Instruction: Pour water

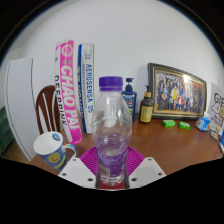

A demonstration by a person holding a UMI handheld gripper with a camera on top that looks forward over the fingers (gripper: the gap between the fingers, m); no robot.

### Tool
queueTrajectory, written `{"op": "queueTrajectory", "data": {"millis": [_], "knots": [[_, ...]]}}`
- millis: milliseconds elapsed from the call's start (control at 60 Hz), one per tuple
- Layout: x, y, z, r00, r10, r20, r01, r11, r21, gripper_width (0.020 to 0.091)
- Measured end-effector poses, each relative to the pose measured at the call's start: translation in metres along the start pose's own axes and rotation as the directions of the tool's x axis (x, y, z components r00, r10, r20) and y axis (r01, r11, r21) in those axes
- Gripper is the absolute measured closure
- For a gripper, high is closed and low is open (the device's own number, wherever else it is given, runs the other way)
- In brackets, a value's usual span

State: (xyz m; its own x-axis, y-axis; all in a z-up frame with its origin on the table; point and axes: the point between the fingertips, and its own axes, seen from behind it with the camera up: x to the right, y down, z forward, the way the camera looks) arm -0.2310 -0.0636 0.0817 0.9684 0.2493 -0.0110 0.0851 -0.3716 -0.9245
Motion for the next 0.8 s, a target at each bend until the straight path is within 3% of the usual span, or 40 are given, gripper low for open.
{"op": "queueTrajectory", "data": {"millis": [117,200,283,317,350,383,650,800], "knots": [[0.000,0.004,-0.002,1.000,0.019,-0.007,-0.019,0.999,0.046,0.0756],[0.000,0.005,-0.004,1.000,0.017,-0.014,-0.017,0.998,0.057,0.0694],[-0.002,0.009,-0.007,1.000,0.024,-0.013,-0.024,1.000,0.019,0.0595],[-0.001,0.012,-0.010,0.999,0.037,-0.011,-0.037,0.999,-0.007,0.0514],[-0.001,0.014,-0.015,0.999,0.049,-0.015,-0.049,0.998,-0.032,0.0347],[-0.001,0.015,-0.022,0.998,0.057,-0.020,-0.058,0.997,-0.057,0.0242],[0.011,0.004,-0.139,0.988,0.001,-0.155,-0.032,0.980,-0.195,0.0251],[0.009,0.004,-0.207,0.976,0.024,-0.215,-0.076,0.968,-0.238,0.0251]]}}
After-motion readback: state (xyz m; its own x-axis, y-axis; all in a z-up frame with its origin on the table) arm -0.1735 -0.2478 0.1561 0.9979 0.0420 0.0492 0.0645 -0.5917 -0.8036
